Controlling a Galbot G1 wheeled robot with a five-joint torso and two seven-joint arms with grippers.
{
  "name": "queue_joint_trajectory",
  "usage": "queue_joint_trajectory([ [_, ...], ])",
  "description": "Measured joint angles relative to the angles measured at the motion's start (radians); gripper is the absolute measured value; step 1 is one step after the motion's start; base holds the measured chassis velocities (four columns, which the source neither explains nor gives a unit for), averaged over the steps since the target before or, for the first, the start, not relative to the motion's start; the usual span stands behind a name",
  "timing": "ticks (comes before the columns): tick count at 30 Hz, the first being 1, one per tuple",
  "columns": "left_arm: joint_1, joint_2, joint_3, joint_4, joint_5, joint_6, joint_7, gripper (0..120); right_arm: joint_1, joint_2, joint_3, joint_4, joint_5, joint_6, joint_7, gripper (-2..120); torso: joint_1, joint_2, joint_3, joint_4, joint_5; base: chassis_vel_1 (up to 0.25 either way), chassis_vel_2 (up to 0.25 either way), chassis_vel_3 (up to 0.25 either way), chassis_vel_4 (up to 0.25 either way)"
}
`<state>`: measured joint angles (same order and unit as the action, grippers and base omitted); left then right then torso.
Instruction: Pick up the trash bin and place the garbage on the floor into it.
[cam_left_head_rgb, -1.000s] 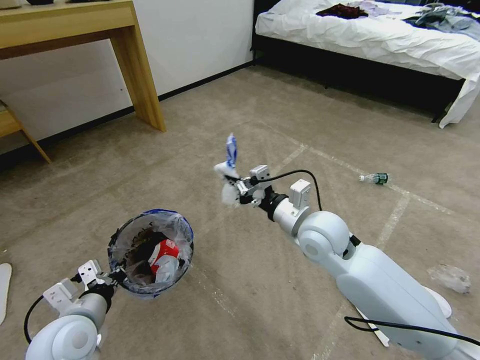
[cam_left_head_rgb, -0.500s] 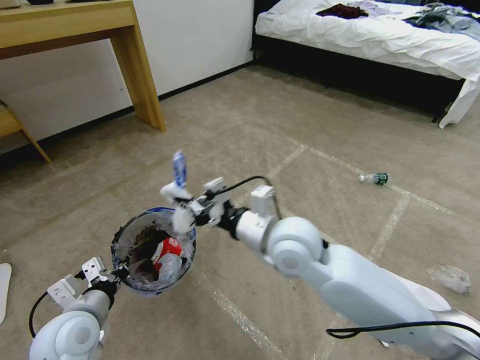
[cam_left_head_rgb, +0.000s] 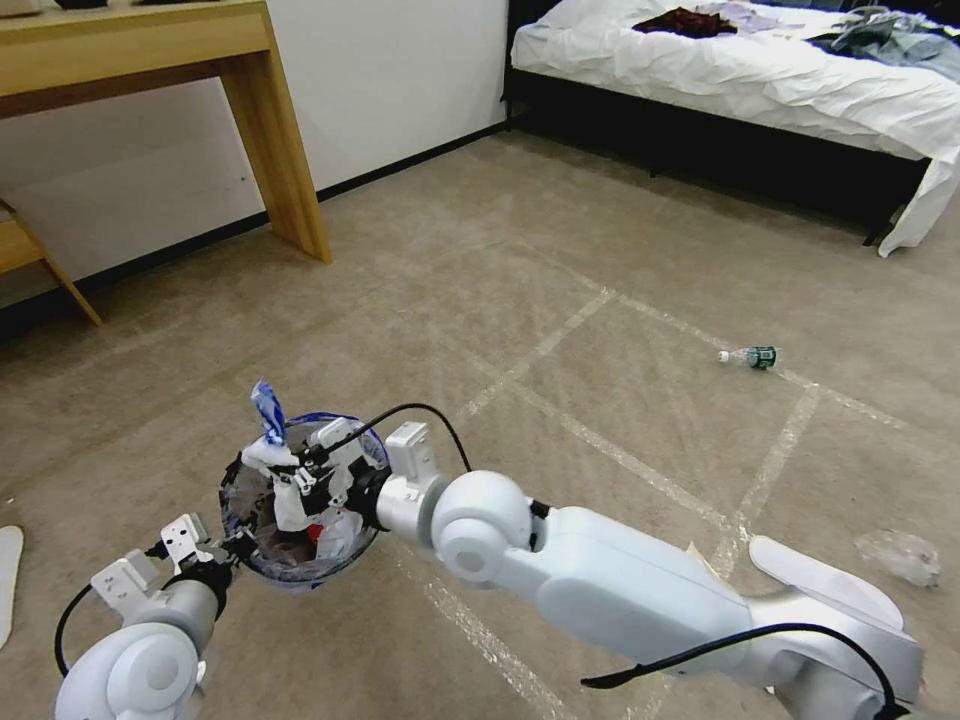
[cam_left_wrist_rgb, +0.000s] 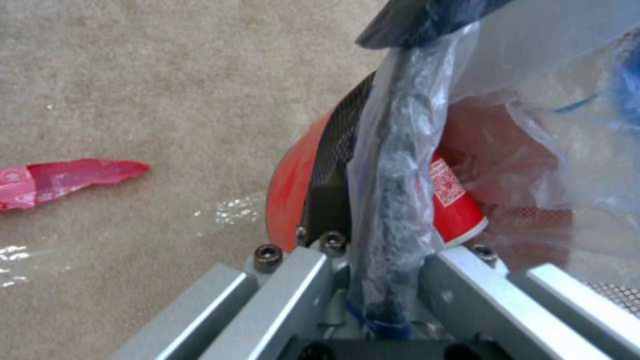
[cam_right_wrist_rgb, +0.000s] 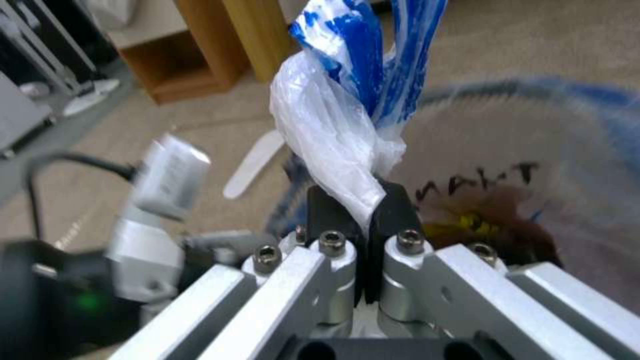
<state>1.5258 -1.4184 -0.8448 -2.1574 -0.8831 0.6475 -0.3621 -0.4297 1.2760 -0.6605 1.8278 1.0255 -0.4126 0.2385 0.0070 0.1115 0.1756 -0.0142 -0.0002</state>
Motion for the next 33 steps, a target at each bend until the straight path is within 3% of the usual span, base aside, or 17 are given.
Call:
queue_joint_trajectory([
  [11,0.021,0.001,-0.007,-0.039,-0.02,0.004,-0.005,0,0.014,0.029,-0.076,-0.138,-0.106,0.058,-0.035,0,0.0,0.0,0.0,0.0,0.0,0.0,0.0,0.0,0.0],
  [29,0.029,0.0,-0.008,-0.042,-0.017,0.003,-0.002,0,-0.006,0.018,-0.088,-0.171,-0.175,0.075,-0.042,0,0.0,0.0,0.0,0.0,0.0002,0.0,0.0,0.0,0.0],
  [31,0.03,-0.001,-0.008,-0.042,-0.016,0.002,-0.002,0,-0.008,0.011,-0.085,-0.171,-0.183,0.075,-0.042,3,0.0,0.0,0.0,0.0,0.0002,0.0,0.0,0.0,0.0],
  [33,0.03,-0.001,-0.007,-0.042,-0.016,0.002,-0.001,0,-0.01,0.003,-0.083,-0.169,-0.187,0.075,-0.041,14,0.0,0.0,0.0,0.0,0.0002,0.0,0.0,0.0,0.0],
])
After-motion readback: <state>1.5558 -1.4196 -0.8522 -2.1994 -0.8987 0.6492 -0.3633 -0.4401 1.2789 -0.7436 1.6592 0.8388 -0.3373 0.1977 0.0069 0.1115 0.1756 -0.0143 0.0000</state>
